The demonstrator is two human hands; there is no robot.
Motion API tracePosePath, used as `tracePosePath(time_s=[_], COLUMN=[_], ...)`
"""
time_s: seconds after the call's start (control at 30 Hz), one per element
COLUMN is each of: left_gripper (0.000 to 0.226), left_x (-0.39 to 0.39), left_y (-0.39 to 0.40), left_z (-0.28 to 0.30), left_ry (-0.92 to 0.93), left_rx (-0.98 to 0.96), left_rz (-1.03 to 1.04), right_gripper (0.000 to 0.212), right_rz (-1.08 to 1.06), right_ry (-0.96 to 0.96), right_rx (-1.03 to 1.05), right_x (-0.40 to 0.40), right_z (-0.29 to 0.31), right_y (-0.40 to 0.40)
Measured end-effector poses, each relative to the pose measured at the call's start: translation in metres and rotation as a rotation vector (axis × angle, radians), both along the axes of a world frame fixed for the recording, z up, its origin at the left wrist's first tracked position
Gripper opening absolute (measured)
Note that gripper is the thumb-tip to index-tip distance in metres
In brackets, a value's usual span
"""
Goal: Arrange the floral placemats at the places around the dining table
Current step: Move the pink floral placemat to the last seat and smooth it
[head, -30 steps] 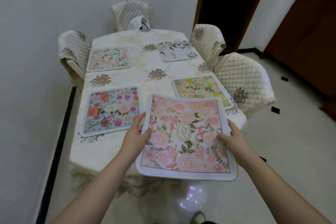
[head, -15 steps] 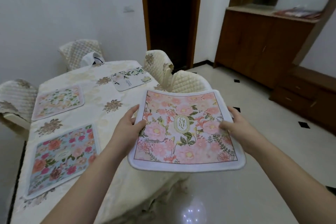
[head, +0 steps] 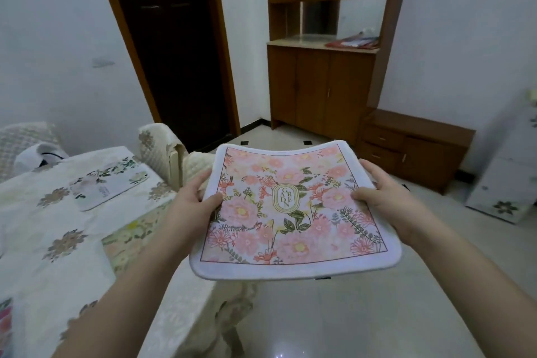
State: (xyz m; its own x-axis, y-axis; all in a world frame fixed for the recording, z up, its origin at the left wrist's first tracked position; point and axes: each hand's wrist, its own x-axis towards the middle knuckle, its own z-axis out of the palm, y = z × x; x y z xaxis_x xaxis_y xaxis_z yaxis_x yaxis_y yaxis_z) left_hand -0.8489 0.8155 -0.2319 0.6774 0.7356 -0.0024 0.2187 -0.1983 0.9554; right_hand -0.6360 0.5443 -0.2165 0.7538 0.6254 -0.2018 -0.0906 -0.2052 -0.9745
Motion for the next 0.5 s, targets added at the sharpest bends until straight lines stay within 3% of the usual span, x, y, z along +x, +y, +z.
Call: tracePosePath(time_s=[0.1,0.27,0.5], left_gripper=[0.050,0.050,0.053], left_x=[0.033,0.080,0.140], left_y=[-0.016,-0.025,-0.001], left_z=[0.009,0.019,0.003], left_ry=[-0.013,-0.013,-0.002], left_rx=[0.064,0.012,0.011], left_rz=[-0.013,-0.128,-0.178], right_gripper=[0.061,0.062,0.068], right_rz=[-0.044,-0.129,-0.164], right_ry=[-0.023,-0.056,-0.046], right_rx=[0.009,0.006,-0.011], right_x=[0.021,0.052,0.094], right_z=[0.003,0.002,-0.002], right_y=[-0.022,-0.043,-0.025])
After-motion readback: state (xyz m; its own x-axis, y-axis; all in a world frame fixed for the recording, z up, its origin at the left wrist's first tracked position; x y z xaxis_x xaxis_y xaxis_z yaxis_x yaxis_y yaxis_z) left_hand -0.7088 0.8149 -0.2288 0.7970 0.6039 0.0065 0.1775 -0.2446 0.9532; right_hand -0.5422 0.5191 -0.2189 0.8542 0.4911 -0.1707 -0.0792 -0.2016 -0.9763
